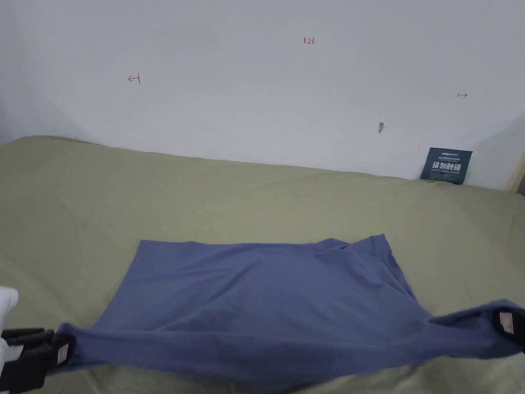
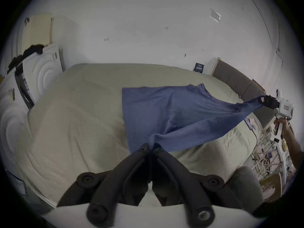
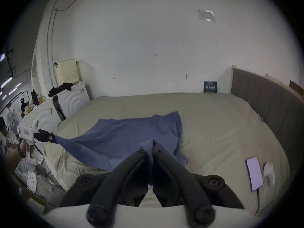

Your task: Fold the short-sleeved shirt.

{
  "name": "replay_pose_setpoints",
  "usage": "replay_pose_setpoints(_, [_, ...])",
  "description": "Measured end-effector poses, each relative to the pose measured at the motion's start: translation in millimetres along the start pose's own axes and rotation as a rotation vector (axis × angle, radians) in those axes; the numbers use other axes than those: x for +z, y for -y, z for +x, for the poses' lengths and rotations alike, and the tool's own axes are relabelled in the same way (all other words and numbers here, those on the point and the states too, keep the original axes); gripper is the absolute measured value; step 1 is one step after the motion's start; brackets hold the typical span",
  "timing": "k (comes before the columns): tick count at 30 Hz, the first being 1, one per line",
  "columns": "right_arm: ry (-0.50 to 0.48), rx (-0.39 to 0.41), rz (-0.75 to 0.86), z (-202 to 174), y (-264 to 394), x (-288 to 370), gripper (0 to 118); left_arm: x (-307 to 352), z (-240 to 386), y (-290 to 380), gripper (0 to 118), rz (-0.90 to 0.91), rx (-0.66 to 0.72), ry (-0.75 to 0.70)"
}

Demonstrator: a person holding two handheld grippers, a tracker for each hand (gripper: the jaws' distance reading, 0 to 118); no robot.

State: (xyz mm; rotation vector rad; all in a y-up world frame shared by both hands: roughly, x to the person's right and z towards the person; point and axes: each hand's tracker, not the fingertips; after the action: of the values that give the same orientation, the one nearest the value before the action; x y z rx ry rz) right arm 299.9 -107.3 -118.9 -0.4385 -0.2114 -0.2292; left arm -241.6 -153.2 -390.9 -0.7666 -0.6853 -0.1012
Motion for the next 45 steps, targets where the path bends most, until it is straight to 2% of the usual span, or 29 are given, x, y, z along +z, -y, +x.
replay_pose_setpoints(2, [0.021,-0.044,-0.028,5,19,3,4,-5,-4,15,1,-0.023,0.011,0.006])
replay_pose_setpoints(7, [0.046,-0.089,-0.120,16,66,6,4,-12,-12,46,1,-0.063,0.046,0.018])
replay_pose_setpoints(11, [0.062,-0.242,-0.197,32,94,4,5,-20,-15,65,1,-0.097,0.061,0.036])
replay_pose_setpoints(12, [0.079,-0.255,-0.203,34,99,5,5,-21,-14,69,1,-0.103,0.060,0.032])
replay_pose_setpoints(13, [0.078,-0.258,-0.204,36,104,7,5,-22,-12,73,2,-0.113,0.054,0.030])
replay_pose_setpoints(15, [0.090,-0.281,-0.235,36,110,12,7,-22,-10,80,14,-0.152,0.053,0.015])
replay_pose_setpoints(16, [0.092,-0.287,-0.243,37,113,16,12,-21,-10,84,24,-0.173,0.062,0.004])
replay_pose_setpoints(17, [0.091,-0.293,-0.253,38,115,21,26,-18,-11,89,33,-0.191,0.082,0.006])
replay_pose_setpoints(18, [0.105,-0.300,-0.260,39,118,26,50,-15,-12,92,47,-0.208,0.110,0.004])
replay_pose_setpoints(19, [0.116,-0.304,-0.272,39,119,31,84,-11,-13,96,69,-0.209,0.140,0.003])
replay_pose_setpoints(20, [0.110,-0.314,-0.276,37,120,39,92,-5,-14,97,74,-0.207,0.177,-0.001])
replay_pose_setpoints(22, [0.113,-0.299,-0.248,27,116,53,92,11,-12,94,73,-0.173,0.212,-0.028])
replay_pose_setpoints(24, [0.167,-0.204,-0.210,10,104,60,92,27,0,85,73,-0.110,0.184,-0.074])
replay_pose_setpoints(25, [0.198,-0.150,-0.181,-1,97,61,92,35,11,77,72,-0.075,0.127,-0.111])
replay_pose_setpoints(26, [0.229,-0.117,-0.160,-10,93,62,92,41,26,70,66,-0.045,0.068,-0.143])
replay_pose_setpoints(27, [0.252,-0.105,-0.149,-20,88,61,92,46,39,64,50,-0.019,0.027,-0.165])
replay_pose_setpoints(28, [0.256,-0.099,-0.123,-32,82,61,88,49,55,58,20,0.020,-0.014,-0.181])
replay_pose_setpoints(29, [0.251,-0.112,-0.123,-46,79,58,77,49,72,53,3,0.040,-0.044,-0.199])
replay_pose_setpoints(30, [0.259,-0.118,-0.124,-57,76,56,55,49,86,51,2,0.055,-0.040,-0.224])
replay_pose_setpoints(31, [0.261,-0.118,-0.124,-69,75,54,15,49,99,51,1,0.085,-0.029,-0.200])
replay_pose_setpoints(32, [0.271,-0.118,-0.127,-81,76,51,3,48,112,50,1,0.089,-0.011,-0.174])
replay_pose_setpoints(34, [0.265,-0.089,-0.108,-102,86,50,2,36,125,61,1,0.074,0.069,-0.152])
replay_pose_setpoints(35, [0.245,-0.057,-0.108,-112,93,49,2,34,137,68,1,0.077,0.077,-0.163])
replay_pose_setpoints(37, [0.268,-0.026,-0.118,-130,111,50,2,32,158,88,0,0.096,0.096,-0.186])
replay_pose_setpoints(39, [0.231,-0.007,-0.146,-145,135,53,1,34,175,112,0,0.101,0.104,-0.183])
replay_pose_setpoints(43, [0.187,0.002,-0.269,-164,178,58,2,37,202,156,0,0.009,0.040,-0.169])
replay_pose_setpoints(45, [0.179,-0.002,-0.281,-167,190,59,2,40,206,168,0,0.001,0.064,-0.163])
